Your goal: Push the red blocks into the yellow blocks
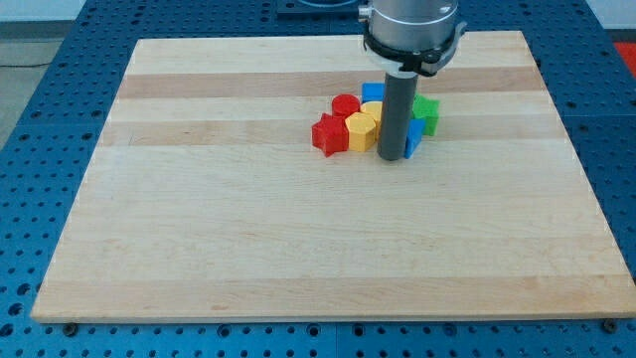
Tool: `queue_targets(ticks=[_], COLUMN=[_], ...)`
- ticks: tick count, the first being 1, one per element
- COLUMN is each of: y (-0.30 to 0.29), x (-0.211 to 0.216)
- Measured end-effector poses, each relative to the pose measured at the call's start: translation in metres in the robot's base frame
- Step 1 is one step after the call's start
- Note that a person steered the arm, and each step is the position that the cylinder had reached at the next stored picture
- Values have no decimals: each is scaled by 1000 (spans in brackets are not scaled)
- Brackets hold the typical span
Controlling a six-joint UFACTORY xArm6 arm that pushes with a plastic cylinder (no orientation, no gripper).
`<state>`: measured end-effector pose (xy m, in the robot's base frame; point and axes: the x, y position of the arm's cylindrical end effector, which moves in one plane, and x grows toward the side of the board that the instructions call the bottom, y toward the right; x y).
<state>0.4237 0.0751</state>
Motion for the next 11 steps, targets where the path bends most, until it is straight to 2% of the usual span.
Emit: queue_targets(ticks=[2,3,4,6,9,11], y=[10,2,-30,-142,-141,-83], x=[-3,10,22,17,-50,-52])
